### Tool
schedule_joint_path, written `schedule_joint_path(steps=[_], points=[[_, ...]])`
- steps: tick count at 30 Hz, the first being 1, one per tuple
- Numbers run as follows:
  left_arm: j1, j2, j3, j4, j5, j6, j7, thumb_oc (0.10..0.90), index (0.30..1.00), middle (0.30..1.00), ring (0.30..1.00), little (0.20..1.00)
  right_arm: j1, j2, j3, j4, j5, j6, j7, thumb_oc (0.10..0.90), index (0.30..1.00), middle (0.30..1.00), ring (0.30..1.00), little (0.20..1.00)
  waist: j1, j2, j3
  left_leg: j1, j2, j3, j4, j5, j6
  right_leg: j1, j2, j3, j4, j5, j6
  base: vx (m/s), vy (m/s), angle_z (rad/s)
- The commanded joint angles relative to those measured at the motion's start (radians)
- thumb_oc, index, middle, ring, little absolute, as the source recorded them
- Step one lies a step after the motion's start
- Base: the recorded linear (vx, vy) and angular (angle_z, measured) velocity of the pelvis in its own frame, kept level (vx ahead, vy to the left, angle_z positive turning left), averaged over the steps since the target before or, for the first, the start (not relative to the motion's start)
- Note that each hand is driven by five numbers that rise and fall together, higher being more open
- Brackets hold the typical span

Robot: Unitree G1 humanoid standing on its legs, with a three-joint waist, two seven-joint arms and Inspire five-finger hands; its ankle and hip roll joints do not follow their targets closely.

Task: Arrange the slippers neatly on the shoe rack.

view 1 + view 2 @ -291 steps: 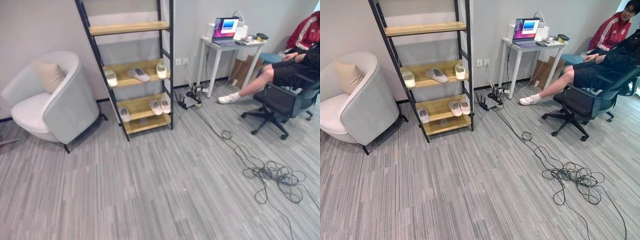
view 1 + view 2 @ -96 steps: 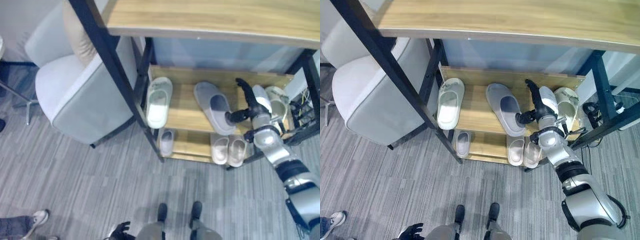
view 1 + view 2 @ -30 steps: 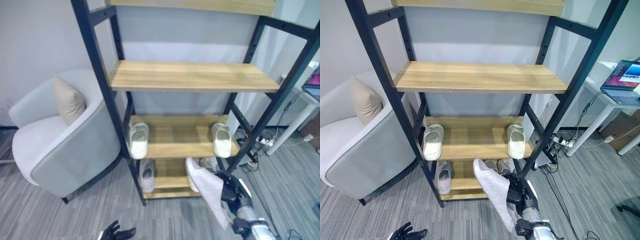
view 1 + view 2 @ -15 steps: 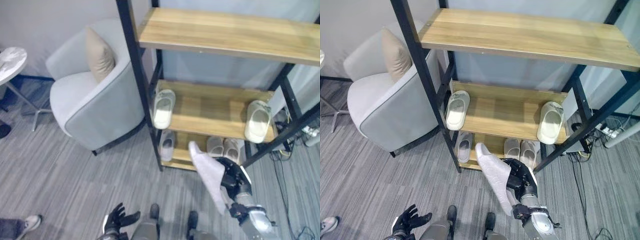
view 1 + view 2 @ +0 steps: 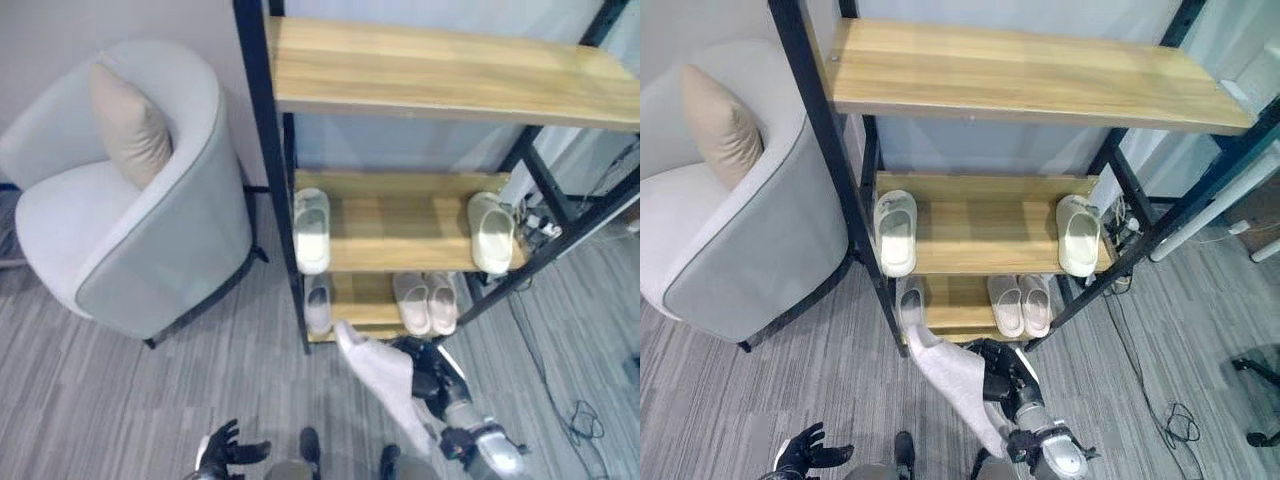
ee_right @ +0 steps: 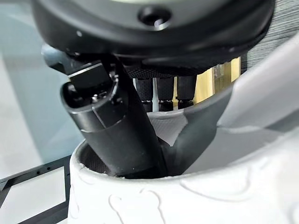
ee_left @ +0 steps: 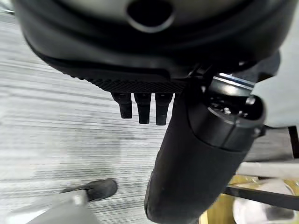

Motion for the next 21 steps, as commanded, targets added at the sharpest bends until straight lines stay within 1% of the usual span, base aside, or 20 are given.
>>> schedule_joint_path(steps=[1,2,4,6,7,9,11,12,13,14,15,16,17,18,20,21], points=[[-0.014,0.009,0.013,0.009,0.036,-0.029,0.011,0.8,0.9,0.9,0.9,0.9,-0.059,-0.017,-0.032,-0.105,0.044,-0.091,0.026,0.4,0.3,0.3,0.3,0.3,-0.001,0.005,0.014,0.005,0.018,-0.064,0.051,-0.075,-0.058,0.076,0.025,-0.026,-0.101,0.086,0.016,0.17,-0.065,-0.1],[-0.019,0.005,0.009,0.01,0.035,-0.032,0.011,0.8,0.9,0.9,0.9,0.9,-0.061,-0.019,-0.027,-0.095,0.04,-0.087,0.031,0.4,0.3,0.3,0.3,0.3,-0.01,0.008,0.028,0.018,0.013,-0.072,0.055,-0.084,-0.059,0.041,0.038,-0.026,-0.131,0.108,0.022,0.17,-0.066,-0.07],[-0.021,0.004,0.003,0.01,0.048,-0.036,0.004,0.8,0.9,0.9,0.9,0.9,-0.054,-0.02,-0.022,-0.087,0.031,-0.083,0.044,0.4,0.3,0.3,0.3,0.3,-0.018,0.002,0.034,0.034,0.002,-0.1,0.075,-0.104,-0.054,0.047,0.06,0.029,-0.154,0.109,0.027,0.22,-0.075,0.02],[-0.005,0.002,-0.008,-0.014,0.075,-0.042,0.003,0.8,0.9,0.9,0.9,0.9,-0.043,-0.031,-0.023,-0.093,0.034,-0.087,0.061,0.4,0.3,0.3,0.3,0.3,-0.013,-0.001,0.027,0.037,-0.006,-0.118,0.083,-0.113,-0.051,0.069,0.071,0.062,-0.175,0.109,0.015,0.17,-0.103,0.35],[0.003,-0.001,-0.015,-0.025,0.075,-0.044,0.002,0.8,0.9,0.9,0.9,0.9,-0.041,-0.04,-0.02,-0.084,0.032,-0.088,0.067,0.4,0.3,0.3,0.3,0.3,-0.009,0.0,0.02,0.037,-0.003,-0.127,0.085,-0.115,-0.054,0.077,0.077,0.07,-0.178,0.106,0.008,0.16,-0.164,0.36],[0.015,-0.004,-0.027,-0.046,0.069,-0.048,0.0,0.8,0.9,0.9,0.9,0.9,-0.049,-0.056,-0.009,-0.076,0.027,-0.086,0.071,0.4,0.3,0.3,0.3,0.3,-0.003,0.002,0.016,0.034,0.009,-0.142,0.094,-0.117,-0.063,0.082,0.084,0.063,-0.173,0.098,-0.002,0.13,-0.161,0.21],[0.03,-0.008,-0.04,-0.066,0.056,-0.051,-0.005,0.8,0.9,0.9,0.9,0.9,-0.06,-0.077,0.001,-0.065,-0.004,-0.086,0.069,0.4,0.3,0.3,0.3,0.3,0.003,0.004,0.015,0.029,0.023,-0.158,0.109,-0.123,-0.075,0.082,0.095,0.054,-0.165,0.08,-0.016,0.1,-0.144,0.16],[0.03,-0.008,-0.04,-0.066,0.056,-0.051,-0.005,0.8,0.9,0.9,0.9,0.9,-0.06,-0.077,0.001,-0.064,-0.004,-0.087,0.069,0.4,0.3,0.3,0.3,0.3,0.002,0.005,0.015,0.028,0.023,-0.159,0.11,-0.123,-0.075,0.082,0.095,0.053,-0.165,0.08,-0.016,0.07,-0.241,0.15],[0.039,-0.001,-0.048,-0.117,0.053,-0.053,0.003,0.8,0.9,0.9,0.9,0.9,-0.065,-0.089,-0.013,-0.073,-0.032,-0.097,0.055,0.4,0.3,0.3,0.3,0.3,0.008,0.001,0.03,-0.027,0.047,-0.162,0.196,-0.124,-0.109,0.096,0.09,0.016,-0.166,0.057,-0.034,0.0,-0.245,0.35],[0.037,0.005,-0.05,-0.154,0.044,-0.057,0.001,0.8,0.9,0.9,0.9,0.9,-0.064,-0.093,-0.019,-0.076,-0.04,-0.1,0.049,0.4,0.3,0.3,0.3,0.3,0.012,-0.005,0.043,-0.085,0.059,-0.161,0.275,-0.111,-0.12,0.098,0.081,0.001,-0.163,0.049,-0.044,-0.06,-0.341,0.84],[0.027,0.016,-0.049,-0.184,0.03,-0.064,0.007,0.8,0.9,0.9,0.9,0.9,-0.073,-0.104,-0.03,-0.068,-0.061,-0.108,0.034,0.4,0.3,0.3,0.3,0.3,0.019,-0.009,0.067,-0.158,0.072,-0.169,0.374,-0.086,-0.137,0.099,0.073,-0.028,-0.155,0.041,-0.056,-0.1,-0.22,0.82],[0.024,0.022,-0.052,-0.206,0.025,-0.068,0.009,0.8,0.9,0.9,0.9,0.9,-0.076,-0.111,-0.034,-0.064,-0.067,-0.106,0.028,0.4,0.3,0.3,0.3,0.3,0.023,-0.013,0.078,-0.191,0.077,-0.172,0.412,-0.079,-0.137,0.103,0.068,-0.044,-0.153,0.03,-0.064,0.02,-0.204,0.64],[0.028,0.032,-0.058,-0.24,0.03,-0.07,0.004,0.8,0.9,0.9,0.9,0.9,-0.077,-0.118,-0.036,-0.06,-0.077,-0.105,0.029,0.4,0.3,0.3,0.3,0.3,0.025,-0.007,0.081,-0.223,0.107,-0.174,0.379,-0.105,-0.138,0.113,0.071,-0.064,-0.142,-0.012,-0.058,0.02,-0.1,0.47],[0.028,0.033,-0.059,-0.242,0.03,-0.069,0.004,0.8,0.9,0.9,0.9,0.9,-0.078,-0.118,-0.037,-0.06,-0.077,-0.105,0.029,0.4,0.3,0.3,0.3,0.3,0.024,-0.01,0.082,-0.232,0.103,-0.169,0.374,-0.084,-0.131,0.104,0.066,-0.072,-0.143,0.002,-0.063,0.06,-0.027,0.56],[0.033,0.04,-0.057,-0.24,0.047,-0.062,0.0,0.8,0.9,0.9,0.9,0.9,-0.09,-0.124,-0.039,-0.048,-0.08,-0.104,0.024,0.4,0.3,0.3,0.3,0.3,0.033,0.006,0.085,-0.238,0.148,-0.167,0.263,-0.031,-0.144,0.113,0.074,-0.074,-0.126,-0.025,-0.056,0.08,0.077,0.43],[0.029,0.041,-0.061,-0.225,0.052,-0.057,0.001,0.8,0.9,0.9,0.9,0.9,-0.095,-0.128,-0.044,-0.05,-0.084,-0.108,0.011,0.4,0.3,0.3,0.3,0.3,0.038,0.014,0.087,-0.242,0.167,-0.158,0.19,0.032,-0.143,0.098,0.073,-0.083,-0.114,-0.014,-0.062,0.11,0.165,0.16]])
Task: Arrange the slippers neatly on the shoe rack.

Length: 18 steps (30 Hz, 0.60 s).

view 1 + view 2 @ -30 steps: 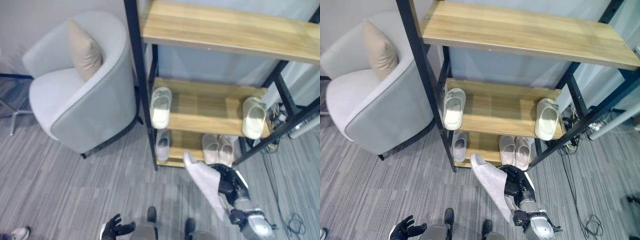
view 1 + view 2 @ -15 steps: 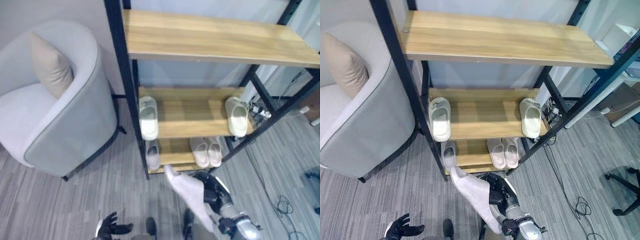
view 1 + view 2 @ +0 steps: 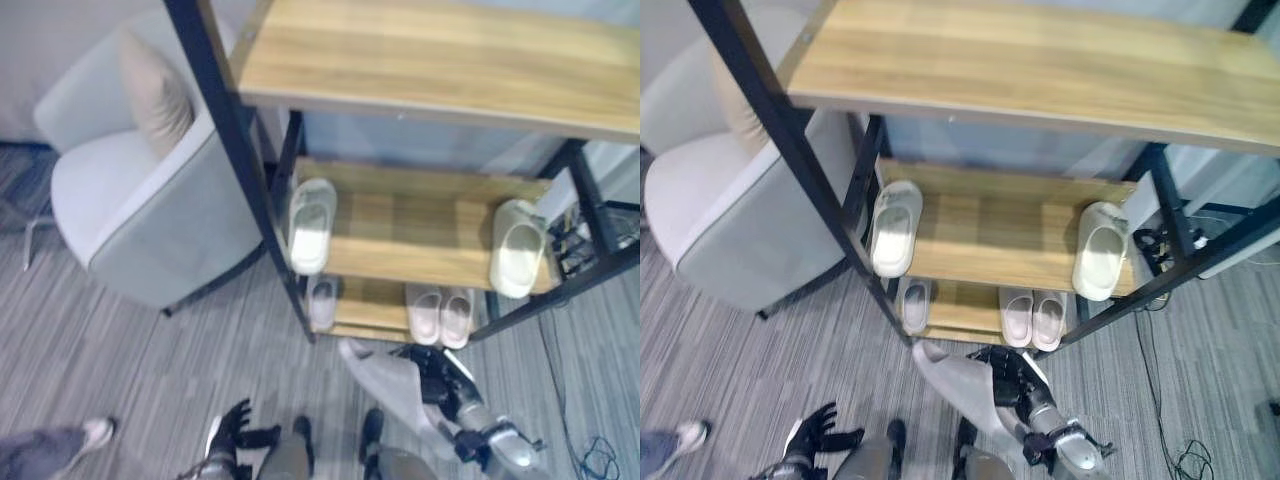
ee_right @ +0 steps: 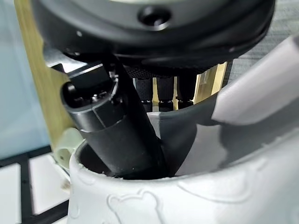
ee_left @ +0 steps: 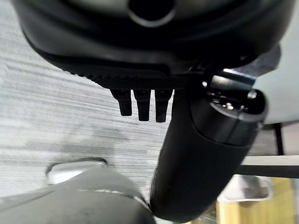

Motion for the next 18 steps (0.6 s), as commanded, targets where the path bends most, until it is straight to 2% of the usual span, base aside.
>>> schedule_joint_path(steps=[1,5,7,8,9,12,13,14,15,16,17,18], points=[[0.024,0.039,0.001,-0.006,0.029,-0.021,0.012,0.8,0.9,0.9,0.9,0.9,0.009,-0.008,-0.036,-0.129,-0.016,-0.095,0.006,0.4,0.3,0.3,0.3,0.3,0.009,0.027,-0.03,0.059,0.094,0.011,-0.271,0.094,0.01,0.008,-0.021,0.037,0.173,-0.148,0.069,0.04,0.166,0.11],[0.001,0.029,0.005,0.09,0.069,-0.021,0.038,0.8,0.9,0.9,0.9,0.9,0.008,-0.003,-0.022,-0.115,-0.038,-0.094,0.002,0.4,0.3,0.3,0.3,0.3,-0.01,0.034,-0.021,0.054,0.082,0.009,-0.244,0.084,0.013,-0.059,-0.038,0.07,0.288,-0.167,0.068,0.05,0.189,-0.17],[-0.02,0.025,-0.003,0.102,0.057,-0.029,0.069,0.8,0.9,0.9,0.9,0.9,-0.014,0.001,-0.012,-0.114,-0.045,-0.103,-0.026,0.4,0.3,0.3,0.3,0.3,-0.01,0.03,0.001,0.015,0.069,0.013,-0.196,0.067,0.019,-0.111,-0.048,0.099,0.317,-0.162,0.067,-0.13,0.166,-0.45],[-0.039,0.026,-0.001,0.067,-0.005,-0.044,0.085,0.8,0.9,0.9,0.9,0.9,-0.053,0.006,-0.011,-0.096,-0.063,-0.108,-0.065,0.4,0.3,0.3,0.3,0.3,-0.009,0.026,0.022,-0.048,0.054,0.022,-0.123,0.043,0.028,-0.174,-0.061,0.122,0.355,-0.157,0.066,-0.16,0.112,-0.54],[-0.039,0.027,-0.001,0.067,-0.005,-0.044,0.085,0.8,0.9,0.9,0.9,0.9,-0.053,0.006,-0.011,-0.096,-0.063,-0.108,-0.065,0.4,0.3,0.3,0.3,0.3,-0.009,0.026,0.021,-0.05,0.054,0.022,-0.121,0.043,0.028,-0.176,-0.062,0.122,0.356,-0.157,0.066,-0.17,0.095,-0.36],[-0.052,0.048,0.005,-0.076,-0.087,-0.075,0.117,0.8,0.9,0.9,0.9,0.9,-0.112,0.027,-0.038,-0.051,-0.087,-0.122,-0.145,0.4,0.3,0.3,0.3,0.3,-0.009,0.028,0.035,-0.137,0.044,0.027,0.019,-0.037,0.036,-0.25,-0.08,0.154,0.439,-0.193,0.066,-0.03,0.041,-0.15],[-0.052,0.048,0.005,-0.076,-0.087,-0.075,0.117,0.8,0.9,0.9,0.9,0.9,-0.112,0.027,-0.038,-0.051,-0.087,-0.122,-0.145,0.4,0.3,0.3,0.3,0.3,-0.009,0.028,0.035,-0.138,0.044,0.027,0.019,-0.037,0.036,-0.25,-0.08,0.154,0.439,-0.193,0.066,-0.09,0.029,0.07],[-0.125,0.035,0.029,0.033,-0.159,-0.07,0.111,0.8,0.9,0.9,0.9,0.9,-0.2,0.052,-0.026,0.019,-0.061,-0.125,-0.184,0.4,0.3,0.3,0.3,0.3,-0.014,0.032,0.037,-0.202,0.056,0.037,0.106,-0.071,0.035,-0.329,-0.086,0.168,0.516,-0.207,0.059,-0.1,0.0,0.12],[-0.164,0.028,0.014,0.027,-0.155,-0.092,0.175,0.8,0.9,0.9,0.9,0.9,-0.208,0.059,-0.024,-0.024,-0.068,-0.141,-0.211,0.4,0.3,0.3,0.3,0.3,-0.02,0.021,0.031,-0.239,0.065,0.041,0.153,-0.094,0.036,-0.377,-0.086,0.184,0.557,-0.22,0.056,-0.14,-0.004,0.06],[-0.193,0.006,0.006,-0.01,-0.183,-0.088,0.182,0.8,0.9,0.9,0.9,0.9,-0.217,0.051,-0.013,-0.058,-0.055,-0.138,-0.224,0.4,0.3,0.3,0.3,0.3,-0.024,0.015,0.029,-0.279,0.071,0.045,0.209,-0.118,0.042,-0.423,-0.087,0.196,0.605,-0.23,0.047,-0.08,-0.025,0.0],[-0.193,0.016,0.04,0.038,-0.195,-0.097,0.172,0.8,0.9,0.9,0.9,0.9,-0.244,0.047,-0.011,-0.022,-0.06,-0.144,-0.238,0.4,0.3,0.3,0.3,0.3,-0.017,0.018,0.022,-0.316,0.079,0.041,0.254,-0.13,0.044,-0.467,-0.087,0.203,0.648,-0.244,0.042,-0.05,-0.012,-0.04],[-0.194,0.016,0.041,0.039,-0.196,-0.098,0.171,0.8,0.9,0.9,0.9,0.9,-0.246,0.047,-0.01,-0.021,-0.06,-0.145,-0.238,0.4,0.3,0.3,0.3,0.3,-0.018,0.017,0.02,-0.321,0.079,0.041,0.257,-0.132,0.044,-0.471,-0.087,0.204,0.651,-0.245,0.042,-0.05,-0.04,-0.17]])
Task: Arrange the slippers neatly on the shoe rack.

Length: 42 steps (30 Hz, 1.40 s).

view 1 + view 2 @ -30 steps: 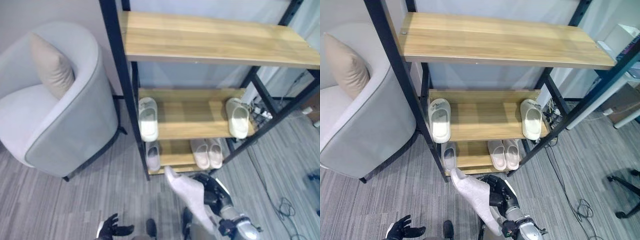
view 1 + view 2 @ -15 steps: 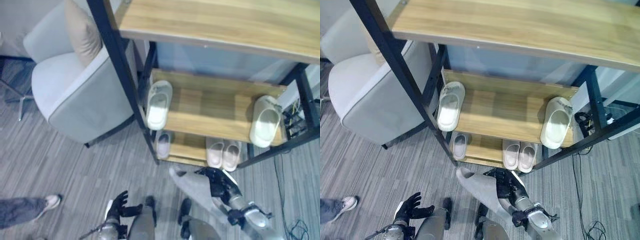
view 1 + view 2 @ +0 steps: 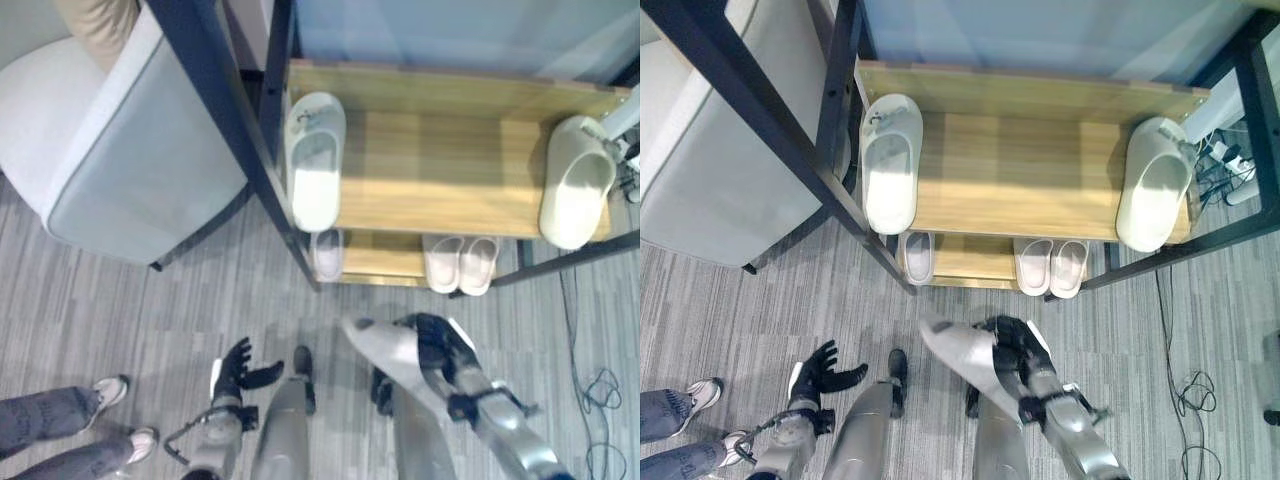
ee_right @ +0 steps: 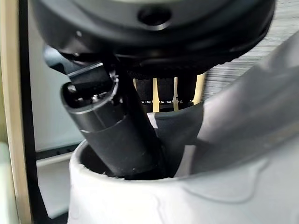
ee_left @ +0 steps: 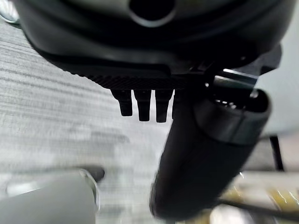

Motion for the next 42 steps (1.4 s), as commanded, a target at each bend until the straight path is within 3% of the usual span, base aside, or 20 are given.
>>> schedule_joint_path(steps=[1,2,3,4,5,6,9,11,12,14,15,18,20,21,25,27,29,34,36,42], points=[[0.07,0.035,0.018,-0.121,-0.075,-0.125,0.134,0.8,0.9,0.9,0.9,0.9,-0.008,-0.027,-0.01,-0.134,-0.018,-0.147,-0.076,0.4,0.3,0.3,0.3,0.3,0.009,-0.004,-0.106,-0.104,0.065,-0.016,0.084,-0.031,-0.002,-0.075,-0.004,0.05,0.1,-0.061,-0.019,-0.07,-0.032,-0.21],[0.08,0.027,0.007,-0.292,-0.114,-0.135,0.151,0.8,0.9,0.9,0.9,0.9,-0.063,-0.022,-0.011,-0.136,-0.022,-0.149,-0.134,0.4,0.3,0.3,0.3,0.3,0.015,0.0,-0.102,-0.185,0.076,-0.02,0.199,-0.078,0.015,-0.16,0.009,0.076,0.188,-0.09,-0.023,-0.1,-0.055,-0.28],[0.08,0.042,0.005,-0.346,-0.095,-0.14,0.157,0.8,0.9,0.9,0.9,0.9,-0.089,-0.014,-0.028,-0.134,-0.021,-0.153,-0.154,0.4,0.3,0.3,0.3,0.3,0.019,0.003,-0.094,-0.234,0.08,-0.024,0.261,-0.101,0.019,-0.201,0.014,0.077,0.232,-0.107,-0.025,-0.08,-0.035,-0.32],[0.097,0.05,0.034,-0.26,-0.163,-0.125,0.072,0.8,0.9,0.9,0.9,0.9,-0.157,-0.03,-0.045,-0.102,-0.016,-0.161,-0.176,0.4,0.3,0.3,0.3,0.3,0.036,0.013,-0.088,-0.278,0.076,-0.036,0.31,-0.114,0.026,-0.24,0.018,0.084,0.271,-0.122,-0.029,-0.03,-0.058,-0.34],[0.048,0.1,0.048,-0.169,-0.103,-0.146,0.116,0.8,0.9,0.9,0.9,0.9,-0.219,-0.038,-0.044,-0.078,-0.005,-0.182,-0.186,0.4,0.3,0.3,0.3,0.3,0.037,0.014,-0.087,-0.328,0.083,-0.044,0.362,-0.128,0.026,-0.282,0.019,0.088,0.313,-0.142,-0.032,0.0,-0.047,-0.23],[-0.011,0.139,0.069,-0.091,-0.072,-0.122,0.166,0.8,0.9,0.9,0.9,0.9,-0.292,-0.062,-0.036,-0.089,-0.01,-0.181,-0.192,0.4,0.3,0.3,0.3,0.3,0.039,0.014,-0.092,-0.382,0.09,-0.055,0.418,-0.152,0.032,-0.334,0.022,0.096,0.368,-0.166,-0.035,0.0,-0.039,-0.04],[-0.103,0.17,0.101,-0.135,-0.096,-0.146,0.271,0.8,0.9,0.9,0.9,0.9,-0.578,-0.101,0.024,-0.042,-0.084,-0.166,-0.31,0.4,0.3,0.3,0.3,0.3,0.046,0.025,-0.096,-0.568,0.11,-0.103,0.616,-0.227,0.05,-0.51,0.025,0.104,0.551,-0.23,-0.051,-0.02,-0.022,-0.08],[-0.104,0.168,0.115,-0.171,-0.105,-0.154,0.301,0.8,0.9,0.9,0.9,0.9,-0.628,-0.107,0.027,-0.038,-0.083,-0.162,-0.335,0.4,0.3,0.3,0.3,0.3,0.047,0.028,-0.101,-0.622,0.11,-0.113,0.674,-0.249,0.053,-0.561,0.028,0.103,0.61,-0.252,-0.055,0.01,-0.037,0.01],[-0.1,0.165,0.129,-0.271,-0.109,-0.168,0.348,0.8,0.9,0.9,0.9,0.9,-0.687,-0.114,0.022,-0.039,-0.1,-0.152,-0.371,0.4,0.3,0.3,0.3,0.3,0.053,0.032,-0.106,-0.714,0.101,-0.134,0.779,-0.283,0.06,-0.643,0.027,0.098,0.719,-0.291,-0.062,0.06,-0.053,0.12],[-0.103,0.167,0.149,-0.358,-0.093,-0.189,0.426,0.8,0.9,0.9,0.9,0.9,-0.765,-0.14,0.008,-0.04,-0.123,-0.145,-0.41,0.4,0.3,0.3,0.3,0.3,0.061,0.033,-0.107,-0.794,0.093,-0.153,0.895,-0.327,0.067,-0.72,0.028,0.093,0.842,-0.337,-0.068,0.08,-0.065,0.11],[-0.091,0.175,0.188,-0.506,-0.022,-0.179,0.509,0.8,0.9,0.9,0.9,0.9,-0.8,-0.162,-0.021,-0.059,-0.16,-0.123,-0.446,0.4,0.3,0.3,0.3,0.3,0.069,0.037,-0.099,-0.855,0.083,-0.163,0.982,-0.361,0.076,-0.778,0.025,0.092,0.938,-0.365,-0.072,0.07,-0.035,0.04],[-0.081,0.182,0.211,-0.583,0.031,-0.158,0.56,0.8,0.9,0.9,0.9,0.9,-0.829,-0.179,-0.029,-0.058,-0.179,-0.113,-0.458,0.4,0.3,0.3,0.3,0.3,0.074,0.039,-0.102,-0.905,0.077,-0.174,1.047,-0.382,0.08,-0.826,0.027,0.092,1.006,-0.39,-0.077,0.08,-0.044,0.17],[-0.095,0.2,0.269,-0.704,0.139,-0.112,0.641,0.8,0.9,0.9,0.9,0.9,-0.923,-0.234,-0.034,-0.028,-0.202,-0.089,-0.476,0.4,0.3,0.3,0.3,0.3,0.088,0.037,-0.09,-1.005,0.052,-0.198,1.194,-0.422,0.091,-0.927,0.036,0.112,1.167,-0.438,-0.093,0.11,-0.066,0.01],[-0.134,0.249,0.273,-0.662,0.161,-0.088,0.666,0.8,0.9,0.9,0.9,0.9,-0.979,-0.251,-0.007,-0.019,-0.195,-0.086,-0.466,0.4,0.3,0.3,0.3,0.3,0.09,0.033,-0.074,-1.006,0.053,-0.203,1.219,-0.441,0.091,-0.942,0.039,0.128,1.206,-0.453,-0.1,0.08,-0.038,0.08],[-0.214,0.288,0.255,-0.62,0.131,-0.092,0.671,0.8,0.9,0.9,0.9,0.9,-1.105,-0.286,0.051,0.074,-0.174,-0.065,-0.481,0.4,0.3,0.3,0.3,0.3,0.09,0.012,-0.003,-1.006,0.037,-0.216,1.324,-0.482,0.093,-0.972,0.058,0.19,1.352,-0.494,-0.118,0.03,-0.015,0.01],[-0.323,0.33,0.204,-0.57,0.075,-0.095,0.666,0.8,0.9,0.9,0.9,0.9,-1.211,-0.293,0.115,0.14,-0.097,-0.073,-0.47,0.4,0.3,0.3,0.3,0.3,0.088,-0.002,0.064,-1.006,0.033,-0.233,1.428,-0.522,0.095,-0.99,0.067,0.238,1.472,-0.521,-0.136,0.03,-0.015,0.02],[-0.397,0.357,0.17,-0.531,0.056,-0.086,0.663,0.8,0.9,0.9,0.9,0.9,-1.265,-0.29,0.151,0.165,-0.077,-0.074,-0.464,0.4,0.3,0.3,0.3,0.3,0.085,-0.006,0.09,-1.006,0.035,-0.249,1.48,-0.543,0.09,-0.992,0.071,0.256,1.524,-0.54,-0.139,0.05,-0.002,-0.03],[-0.643,0.446,0.03,-0.334,-0.017,-0.062,0.62,0.8,0.9,0.9,0.9,0.9,-1.403,-0.255,0.293,0.316,0.021,-0.095,-0.437,0.4,0.3,0.3,0.3,0.3,0.074,-0.012,0.091,-1.006,0.033,-0.268,1.561,-0.575,0.084,-0.993,0.067,0.277,1.588,-0.567,-0.142,0.01,0.004,-0.03],[-0.843,0.487,-0.092,-0.139,-0.093,-0.052,0.572,0.8,0.9,0.9,0.9,0.9,-1.48,-0.198,0.379,0.436,0.072,-0.098,-0.415,0.4,0.3,0.3,0.3,0.3,0.064,-0.017,0.091,-1.006,0.035,-0.278,1.587,-0.587,0.077,-0.993,0.066,0.285,1.605,-0.573,-0.143,0.0,-0.019,-0.01],[-1.167,0.492,-0.333,0.259,-0.211,-0.031,0.426,0.8,0.9,0.9,0.9,0.9,-1.593,-0.087,0.483,0.685,0.16,-0.124,-0.366,0.4,0.3,0.3,0.3,0.3,0.057,-0.031,0.091,-1.006,0.047,-0.273,1.575,-0.594,0.069,-0.993,0.052,0.293,1.599,-0.574,-0.153,0.0,-0.006,0.0]])
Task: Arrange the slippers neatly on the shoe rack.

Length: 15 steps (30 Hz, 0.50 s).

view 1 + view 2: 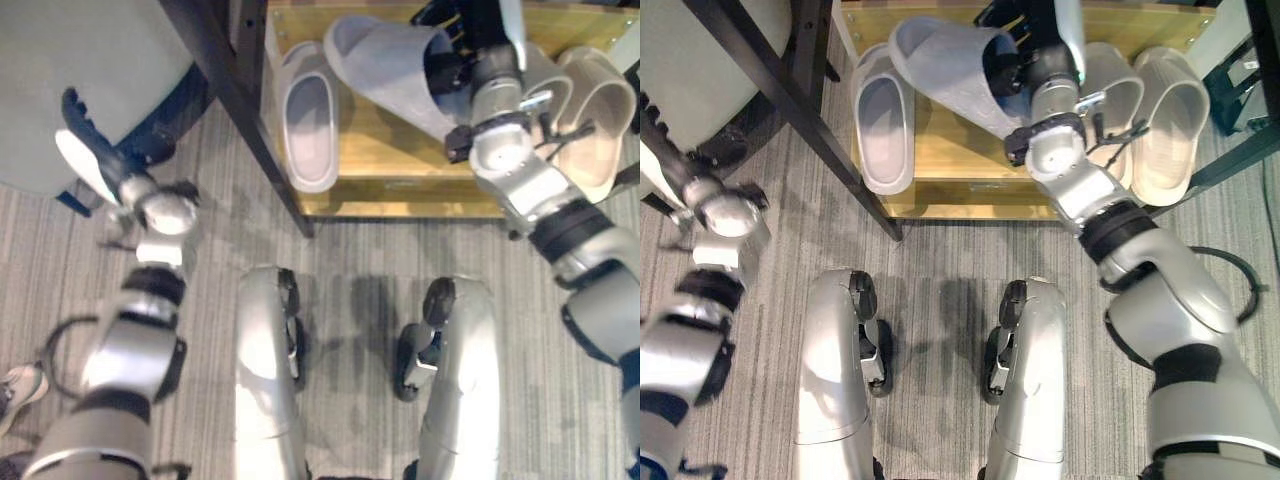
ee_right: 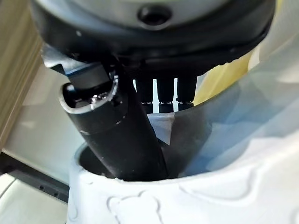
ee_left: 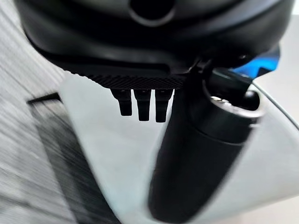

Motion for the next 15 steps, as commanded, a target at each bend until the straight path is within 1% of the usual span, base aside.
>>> schedule_joint_path(steps=[1,3,5,6,7,8,11,13,15], points=[[-0.165,0.136,-0.104,0.061,-0.044,-0.06,-0.059,0.8,0.9,0.9,0.9,0.9,-0.259,0.057,-0.057,0.098,0.065,-0.12,0.005,0.4,0.3,0.3,0.3,0.3,0.045,-0.05,-0.027,0.009,-0.033,-0.105,-0.015,-0.085,0.045,0.051,0.01,0.104,0.012,-0.079,-0.087,0.0,0.0,0.0],[-0.205,0.145,-0.109,0.125,-0.097,-0.074,-0.093,0.8,0.9,0.9,0.9,0.9,-0.28,0.067,-0.045,0.183,0.096,-0.121,0.03,0.4,0.3,0.3,0.3,0.3,0.054,-0.05,-0.027,0.009,-0.036,-0.105,-0.024,-0.083,0.041,0.051,0.006,0.105,0.008,-0.076,-0.087,0.0,0.0,0.0],[-0.213,0.144,-0.111,0.147,-0.114,-0.077,-0.105,0.8,0.9,0.9,0.9,0.9,-0.276,0.072,-0.045,0.213,0.108,-0.123,0.037,0.4,0.3,0.3,0.3,0.3,0.058,-0.051,-0.027,0.009,-0.037,-0.105,-0.028,-0.081,0.039,0.051,0.004,0.107,0.005,-0.074,-0.088,0.0,-0.016,0.01],[-0.216,0.143,-0.101,0.172,-0.146,-0.081,-0.115,0.8,0.9,0.9,0.9,0.9,-0.274,0.072,-0.051,0.257,0.13,-0.121,0.036,0.4,0.3,0.3,0.3,0.3,0.063,-0.049,-0.027,0.009,-0.037,-0.103,-0.029,-0.081,0.036,0.051,0.003,0.109,0.006,-0.076,-0.09,0.01,-0.022,0.03],[-0.218,0.143,-0.102,0.175,-0.148,-0.082,-0.117,0.8,0.9,0.9,0.9,0.9,-0.276,0.073,-0.05,0.259,0.132,-0.123,0.038,0.4,0.3,0.3,0.3,0.3,0.063,-0.049,-0.027,0.009,-0.037,-0.103,-0.029,-0.081,0.036,0.051,0.003,0.109,0.006,-0.076,-0.09,0.02,-0.042,0.04],[-0.236,0.146,-0.106,0.201,-0.158,-0.076,-0.135,0.8,0.9,0.9,0.9,0.9,-0.278,0.073,-0.049,0.299,0.136,-0.12,0.039,0.4,0.3,0.3,0.3,0.3,0.067,-0.045,-0.027,0.009,-0.038,-0.101,-0.03,-0.082,0.032,0.051,0.002,0.114,0.009,-0.078,-0.089,0.02,-0.029,0.03],[-0.254,0.152,-0.12,0.223,-0.16,-0.073,-0.155,0.8,0.9,0.9,0.9,0.9,-0.281,0.069,-0.037,0.334,0.123,-0.119,0.042,0.4,0.3,0.3,0.3,0.3,0.069,-0.039,-0.027,0.009,-0.039,-0.101,-0.033,-0.081,0.028,0.051,-0.001,0.121,0.012,-0.081,-0.091,0.03,-0.028,0.08],[-0.248,0.154,-0.111,0.237,-0.173,-0.072,-0.163,0.8,0.9,0.9,0.9,0.9,-0.285,0.062,-0.035,0.337,0.105,-0.122,0.032,0.4,0.3,0.3,0.3,0.3,0.072,-0.036,-0.027,0.009,-0.038,-0.097,-0.042,-0.077,0.024,0.051,-0.005,0.125,0.012,-0.086,-0.094,0.04,-0.004,0.09],[-0.237,0.19,-0.095,0.251,-0.18,-0.072,-0.181,0.8,0.9,0.9,0.9,0.9,-0.308,0.037,-0.025,0.344,0.084,-0.115,0.035,0.4,0.3,0.3,0.3,0.3,0.076,-0.029,-0.027,0.009,-0.044,-0.098,-0.05,-0.072,0.023,0.051,-0.007,0.131,0.009,-0.087,-0.095,0.04,0.0,0.09]])
